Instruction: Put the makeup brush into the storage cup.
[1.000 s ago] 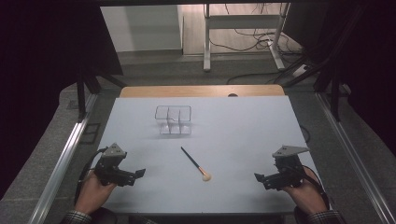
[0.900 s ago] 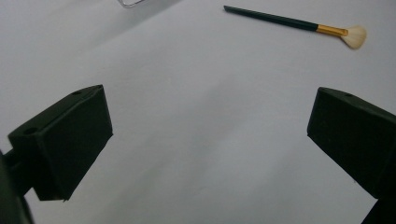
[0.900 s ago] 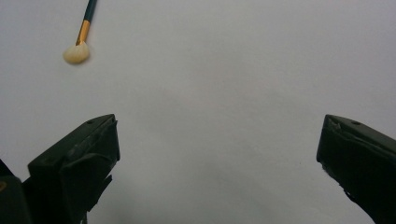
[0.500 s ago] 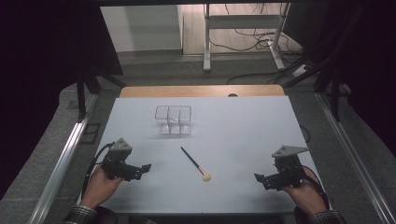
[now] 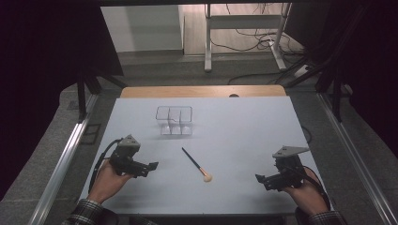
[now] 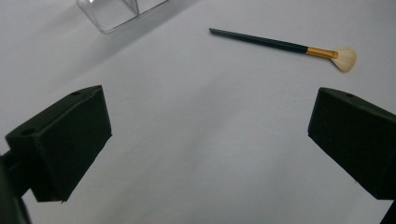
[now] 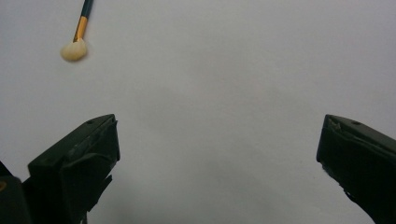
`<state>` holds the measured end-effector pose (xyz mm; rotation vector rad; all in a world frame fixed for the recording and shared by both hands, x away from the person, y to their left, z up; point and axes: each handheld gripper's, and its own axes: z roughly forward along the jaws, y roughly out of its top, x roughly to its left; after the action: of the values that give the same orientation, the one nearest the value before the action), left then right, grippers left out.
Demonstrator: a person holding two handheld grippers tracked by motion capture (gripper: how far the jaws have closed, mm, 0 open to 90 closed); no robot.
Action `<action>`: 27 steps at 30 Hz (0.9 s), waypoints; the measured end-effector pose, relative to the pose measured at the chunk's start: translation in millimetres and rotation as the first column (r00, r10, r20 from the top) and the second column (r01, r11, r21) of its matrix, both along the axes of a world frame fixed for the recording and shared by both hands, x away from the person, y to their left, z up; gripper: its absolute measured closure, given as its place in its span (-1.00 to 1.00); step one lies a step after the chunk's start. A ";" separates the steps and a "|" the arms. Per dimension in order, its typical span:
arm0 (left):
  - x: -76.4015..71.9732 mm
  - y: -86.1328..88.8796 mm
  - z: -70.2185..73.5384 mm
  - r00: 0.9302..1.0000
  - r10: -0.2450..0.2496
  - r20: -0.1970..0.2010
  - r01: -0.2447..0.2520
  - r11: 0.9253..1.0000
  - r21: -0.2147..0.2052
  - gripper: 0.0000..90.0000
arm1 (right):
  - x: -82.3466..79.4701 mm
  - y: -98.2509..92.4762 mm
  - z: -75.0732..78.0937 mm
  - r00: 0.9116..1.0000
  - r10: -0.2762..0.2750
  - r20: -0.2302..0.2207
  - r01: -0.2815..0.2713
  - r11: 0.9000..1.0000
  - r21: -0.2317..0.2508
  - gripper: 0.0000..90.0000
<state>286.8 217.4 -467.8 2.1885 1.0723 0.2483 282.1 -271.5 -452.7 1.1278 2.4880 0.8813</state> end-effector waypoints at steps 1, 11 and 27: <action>2.7 -3.5 1.4 1.000 -0.023 0.004 0.023 1.000 0.013 -1.00 | 0.3 -0.4 -0.1 1.000 0.001 0.002 -0.001 1.000 0.000 -1.00; 15.0 -19.3 6.5 0.996 -0.088 0.008 0.087 0.995 0.043 -1.00 | 1.1 -2.9 0.5 1.000 -0.005 0.019 0.005 1.000 0.012 -1.00; 38.2 -59.1 9.8 0.984 -0.176 -0.005 0.176 0.981 0.080 -1.00 | 4.1 -12.2 -1.2 0.999 -0.042 0.024 0.042 0.999 0.008 -1.00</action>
<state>325.0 158.3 -458.1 2.3380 0.8735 0.2171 286.1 -283.7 -453.9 1.1606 2.4348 0.8884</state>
